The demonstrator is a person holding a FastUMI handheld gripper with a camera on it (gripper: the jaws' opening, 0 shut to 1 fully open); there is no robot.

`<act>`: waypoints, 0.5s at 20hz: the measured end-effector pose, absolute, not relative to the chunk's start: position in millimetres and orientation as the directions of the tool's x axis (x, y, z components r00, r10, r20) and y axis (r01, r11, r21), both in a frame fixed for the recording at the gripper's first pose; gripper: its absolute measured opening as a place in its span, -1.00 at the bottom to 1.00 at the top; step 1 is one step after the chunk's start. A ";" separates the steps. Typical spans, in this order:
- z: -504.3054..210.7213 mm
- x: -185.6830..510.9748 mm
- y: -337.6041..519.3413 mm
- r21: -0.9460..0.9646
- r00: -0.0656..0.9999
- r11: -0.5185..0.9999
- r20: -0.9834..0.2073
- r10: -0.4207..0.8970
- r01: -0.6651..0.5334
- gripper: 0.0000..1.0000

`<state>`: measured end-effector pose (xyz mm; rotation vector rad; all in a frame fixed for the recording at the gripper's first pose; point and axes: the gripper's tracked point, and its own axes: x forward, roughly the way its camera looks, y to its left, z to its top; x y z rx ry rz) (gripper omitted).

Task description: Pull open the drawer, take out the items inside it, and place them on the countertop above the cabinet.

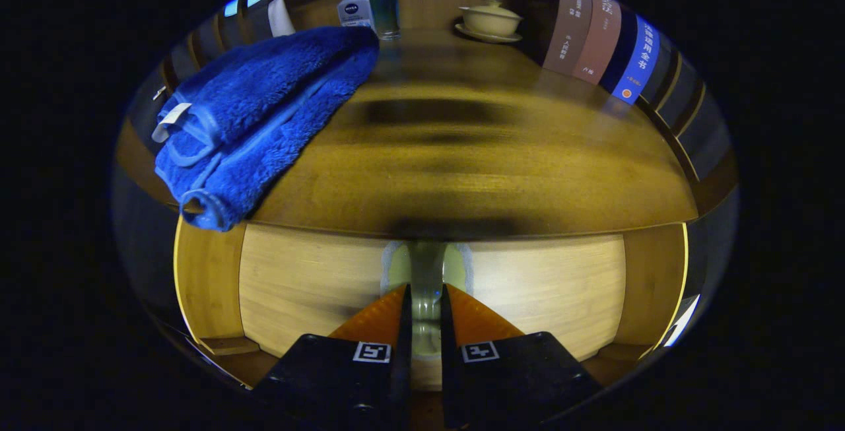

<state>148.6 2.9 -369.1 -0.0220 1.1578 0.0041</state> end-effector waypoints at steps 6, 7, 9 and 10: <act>-309.8 121.3 2.6 0.009 0.526 1.000 -0.851 0.014 -0.013 -0.52; -298.6 118.2 4.0 0.014 0.548 1.000 -0.836 0.018 -0.012 -0.52; -274.8 114.3 4.5 0.034 0.595 0.999 -0.803 0.029 -0.002 -0.52; -263.4 115.6 4.3 0.044 0.616 0.999 -0.787 0.032 0.004 -0.52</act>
